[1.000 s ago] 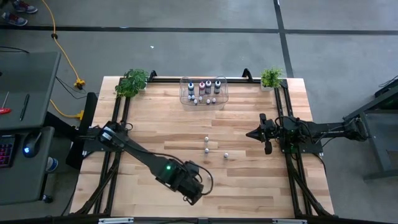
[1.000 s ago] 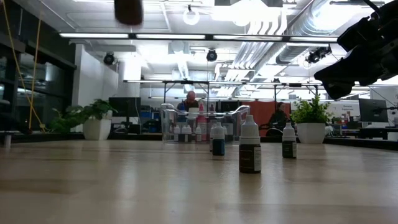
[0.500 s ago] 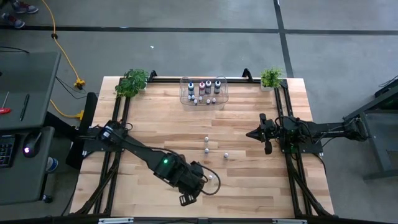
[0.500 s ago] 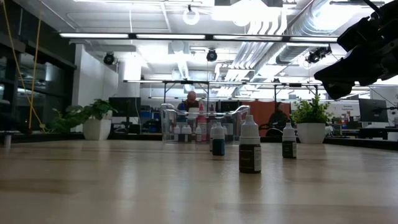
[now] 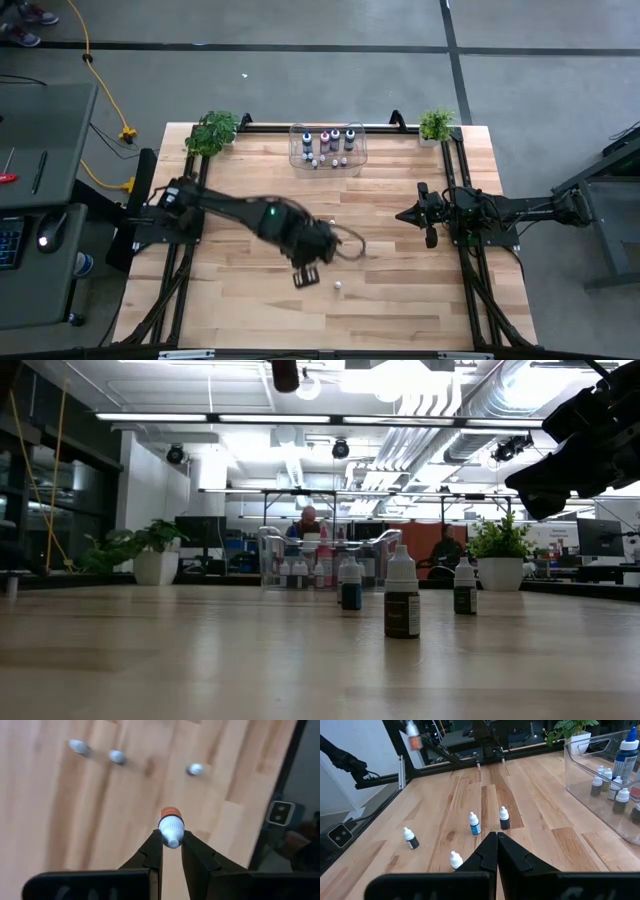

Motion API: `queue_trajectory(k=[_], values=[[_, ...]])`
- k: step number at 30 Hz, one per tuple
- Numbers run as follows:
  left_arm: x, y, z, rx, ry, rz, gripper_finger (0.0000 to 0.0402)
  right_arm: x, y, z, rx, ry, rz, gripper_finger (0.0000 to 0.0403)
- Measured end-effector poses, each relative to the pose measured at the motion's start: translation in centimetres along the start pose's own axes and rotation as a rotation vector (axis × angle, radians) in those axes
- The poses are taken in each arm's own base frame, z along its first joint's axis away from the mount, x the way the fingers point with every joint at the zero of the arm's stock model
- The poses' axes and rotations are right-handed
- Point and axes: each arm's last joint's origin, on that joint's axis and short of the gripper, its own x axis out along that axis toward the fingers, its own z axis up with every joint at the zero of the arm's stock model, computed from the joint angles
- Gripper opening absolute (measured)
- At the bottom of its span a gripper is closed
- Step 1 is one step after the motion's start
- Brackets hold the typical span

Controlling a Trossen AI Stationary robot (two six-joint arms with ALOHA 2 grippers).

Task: Pick & Place food coloring
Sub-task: Put the small orange food coloring bottle into the transparent bin

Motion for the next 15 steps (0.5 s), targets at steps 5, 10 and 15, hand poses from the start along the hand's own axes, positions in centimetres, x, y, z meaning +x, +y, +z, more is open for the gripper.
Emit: queue_trajectory(k=[5, 10, 15], values=[[-1.8, 3.7, 0.9, 0.053, -0.005, 0.037, 0.0040, 0.0, 0.0, 0.0, 0.000, 0.000, 0.000, 0.0000], [-2.8, 7.5, 1.8, 0.115, -0.001, 0.096, 0.0040, 0.0, 0.0, 0.0, 0.000, 0.000, 0.000, 0.0000], [-3.0, 11.0, 3.1, 0.163, -0.007, 0.129, 0.0040, 0.0, 0.0, 0.0, 0.000, 0.000, 0.000, 0.0000]])
